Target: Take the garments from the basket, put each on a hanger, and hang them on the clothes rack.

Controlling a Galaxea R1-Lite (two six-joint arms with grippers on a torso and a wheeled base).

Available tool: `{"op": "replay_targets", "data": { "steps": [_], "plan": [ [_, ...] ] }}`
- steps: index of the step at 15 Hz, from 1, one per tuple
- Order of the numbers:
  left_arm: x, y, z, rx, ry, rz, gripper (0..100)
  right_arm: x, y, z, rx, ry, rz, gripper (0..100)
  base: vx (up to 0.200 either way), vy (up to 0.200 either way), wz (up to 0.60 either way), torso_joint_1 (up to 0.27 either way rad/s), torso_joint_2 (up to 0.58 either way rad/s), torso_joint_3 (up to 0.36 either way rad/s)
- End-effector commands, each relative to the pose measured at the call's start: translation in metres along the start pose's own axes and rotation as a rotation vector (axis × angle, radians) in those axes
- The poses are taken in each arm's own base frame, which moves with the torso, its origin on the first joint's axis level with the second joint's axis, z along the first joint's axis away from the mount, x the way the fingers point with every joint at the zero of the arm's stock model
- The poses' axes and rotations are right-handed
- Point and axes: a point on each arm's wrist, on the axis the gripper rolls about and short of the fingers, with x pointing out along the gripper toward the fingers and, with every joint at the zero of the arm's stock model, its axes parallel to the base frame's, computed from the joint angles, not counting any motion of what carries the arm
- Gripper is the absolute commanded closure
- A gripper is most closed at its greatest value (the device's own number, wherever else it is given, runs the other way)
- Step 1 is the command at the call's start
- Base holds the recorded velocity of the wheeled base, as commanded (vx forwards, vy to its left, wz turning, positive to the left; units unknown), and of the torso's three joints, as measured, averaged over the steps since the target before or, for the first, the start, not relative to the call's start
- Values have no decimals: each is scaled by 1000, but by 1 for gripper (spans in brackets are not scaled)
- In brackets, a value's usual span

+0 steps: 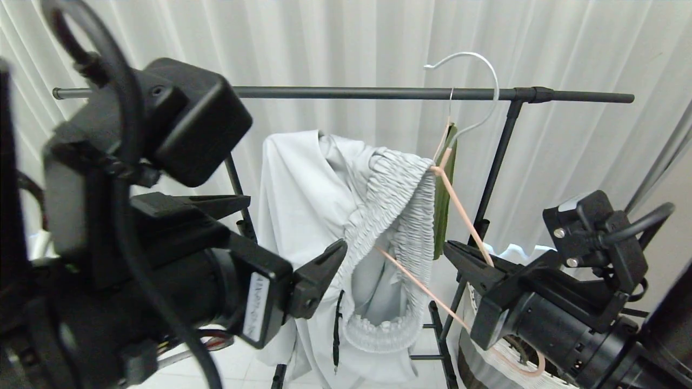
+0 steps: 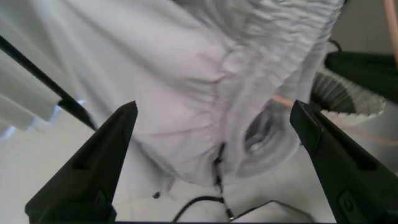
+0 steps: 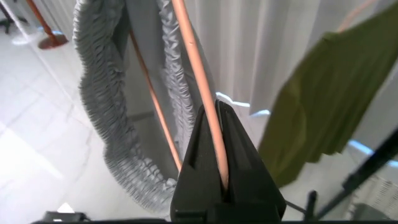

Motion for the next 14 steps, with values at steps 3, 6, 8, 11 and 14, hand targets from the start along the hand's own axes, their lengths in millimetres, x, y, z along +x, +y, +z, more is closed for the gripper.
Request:
{"op": "replay_targets", "data": {
  "steps": [3, 6, 8, 11, 14],
  "plan": [
    [-27, 50, -2, 99, -91, -74, 0, -28, -24, -4, -45, 8, 6, 100, 0, 0, 0, 0, 0, 0],
    [-9, 74, 2, 209, -159, -118, 0, -39, -35, -9, -96, 23, 42, 100, 0, 0, 0, 0, 0, 0],
    [9, 85, 0, 333, -203, -226, 0, -40, -36, -11, -98, 30, 42, 100, 0, 0, 0, 0, 0, 0],
    [33, 82, -3, 424, -253, -417, 0, -42, -36, -17, -105, 52, 74, 100, 0, 0, 0, 0, 0, 0],
    [63, 72, -12, 494, -279, -632, 0, -42, -35, -20, -123, 66, 111, 100, 0, 0, 0, 0, 0, 0]
  ]
}}
